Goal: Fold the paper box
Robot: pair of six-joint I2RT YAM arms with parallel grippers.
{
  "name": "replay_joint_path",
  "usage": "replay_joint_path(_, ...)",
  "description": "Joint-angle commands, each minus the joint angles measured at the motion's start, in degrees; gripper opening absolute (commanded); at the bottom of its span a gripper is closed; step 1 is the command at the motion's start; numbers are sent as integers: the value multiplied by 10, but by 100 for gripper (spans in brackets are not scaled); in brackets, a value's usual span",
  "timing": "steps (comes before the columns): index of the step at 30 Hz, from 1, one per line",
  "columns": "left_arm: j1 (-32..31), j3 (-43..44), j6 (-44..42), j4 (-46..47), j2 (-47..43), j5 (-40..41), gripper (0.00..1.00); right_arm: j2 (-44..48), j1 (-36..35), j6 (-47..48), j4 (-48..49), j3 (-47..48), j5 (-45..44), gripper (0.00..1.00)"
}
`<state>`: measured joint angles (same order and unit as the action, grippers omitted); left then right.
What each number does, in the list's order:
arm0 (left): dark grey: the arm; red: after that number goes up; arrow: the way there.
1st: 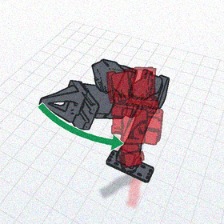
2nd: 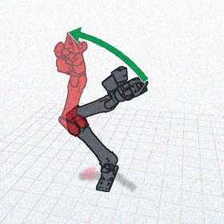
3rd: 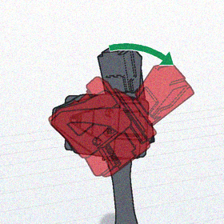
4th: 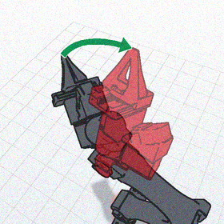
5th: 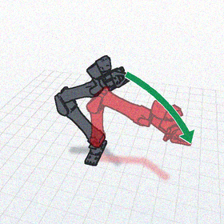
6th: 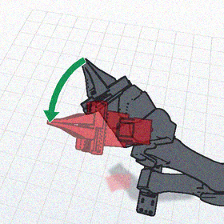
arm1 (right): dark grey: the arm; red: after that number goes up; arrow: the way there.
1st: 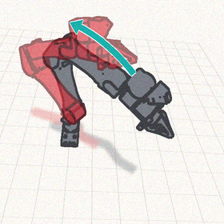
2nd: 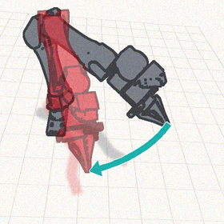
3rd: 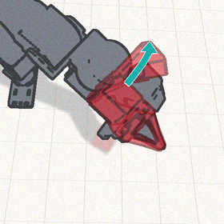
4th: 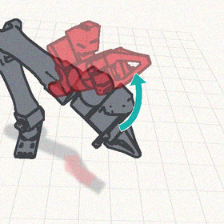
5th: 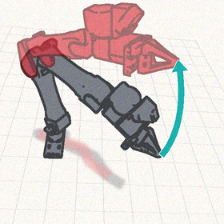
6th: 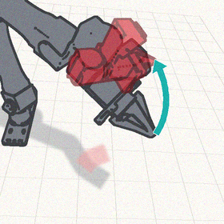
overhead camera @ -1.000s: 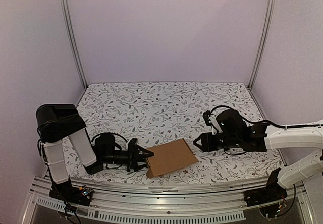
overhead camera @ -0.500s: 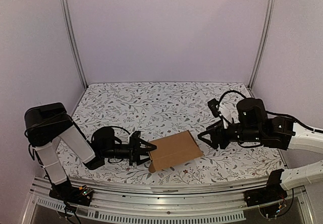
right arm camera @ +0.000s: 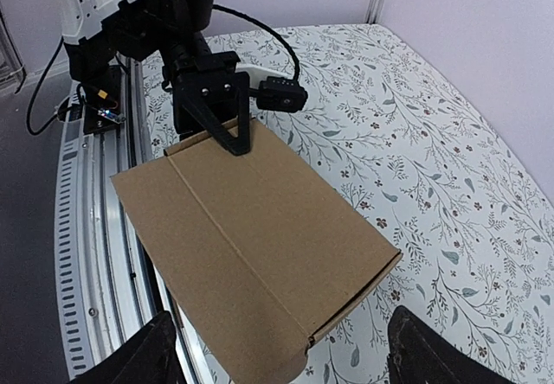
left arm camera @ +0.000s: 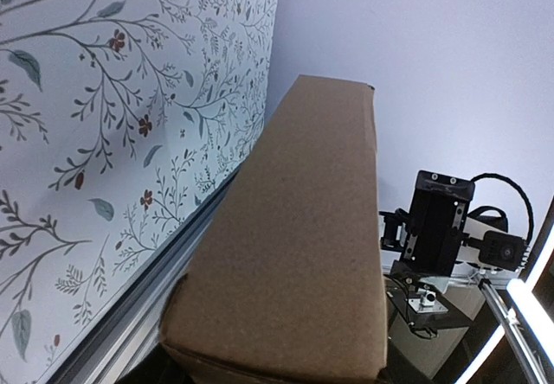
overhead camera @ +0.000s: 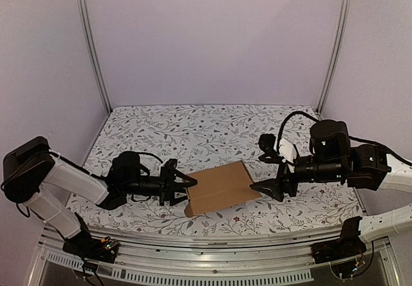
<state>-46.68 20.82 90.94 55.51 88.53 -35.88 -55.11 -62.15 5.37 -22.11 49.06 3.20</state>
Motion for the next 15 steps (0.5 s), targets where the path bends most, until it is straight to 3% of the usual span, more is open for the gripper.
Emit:
replay_joint_path(1, 24, 12, -43, -122, -71, -33, 50, -5, -13, 106, -48, 36, 18, 87)
replay_joint_path(4, 45, 8, -63, -174, -121, -61, 49, -2, -34, 165, -58, 38, 12, 99)
replay_joint_path(10, 90, 26, -157, -309, -216, -143, 50, 25, -67, 292, -47, 16, -27, 99)
replay_joint_path(15, 105, 66, -261, -459, -263, -194, 50, 30, -131, 366, 11, -13, -147, 99)
